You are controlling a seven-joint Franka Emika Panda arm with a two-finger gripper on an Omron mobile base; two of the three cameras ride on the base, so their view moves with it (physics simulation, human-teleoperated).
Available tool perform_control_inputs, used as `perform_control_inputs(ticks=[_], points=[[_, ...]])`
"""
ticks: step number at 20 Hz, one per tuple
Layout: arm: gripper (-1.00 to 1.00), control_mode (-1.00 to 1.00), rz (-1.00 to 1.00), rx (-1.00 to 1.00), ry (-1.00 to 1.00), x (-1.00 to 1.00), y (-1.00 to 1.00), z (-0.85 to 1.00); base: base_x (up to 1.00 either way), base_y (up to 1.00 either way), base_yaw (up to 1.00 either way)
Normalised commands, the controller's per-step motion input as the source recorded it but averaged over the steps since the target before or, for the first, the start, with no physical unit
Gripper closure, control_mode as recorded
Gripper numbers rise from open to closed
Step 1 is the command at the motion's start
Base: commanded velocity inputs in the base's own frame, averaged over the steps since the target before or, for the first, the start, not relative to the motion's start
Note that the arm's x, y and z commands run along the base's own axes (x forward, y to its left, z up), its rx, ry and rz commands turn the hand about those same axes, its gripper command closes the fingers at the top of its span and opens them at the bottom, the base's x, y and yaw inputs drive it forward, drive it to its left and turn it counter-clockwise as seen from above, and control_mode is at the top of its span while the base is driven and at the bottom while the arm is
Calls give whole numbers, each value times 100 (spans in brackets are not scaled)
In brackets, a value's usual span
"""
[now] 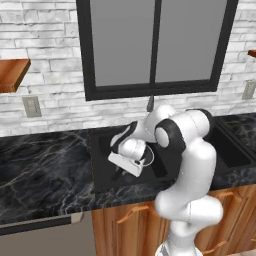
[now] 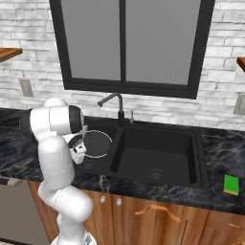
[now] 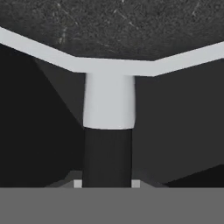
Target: Pick the pan and sponge and place them into the sink. Then turn on the water.
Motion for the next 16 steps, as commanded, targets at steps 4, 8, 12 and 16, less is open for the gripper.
perform_control_inputs(ticks=[4, 8, 12, 16], points=[[100, -100, 0, 0, 0, 59, -2, -62, 0, 0, 0], [100, -100, 0, 0, 0, 48, -5, -59, 0, 0, 0], [100, -100, 0, 0, -3, 34, -3, -53, 0, 0, 0], [100, -100, 1, -1, -11, 44, 52, -32, 0, 0, 0]])
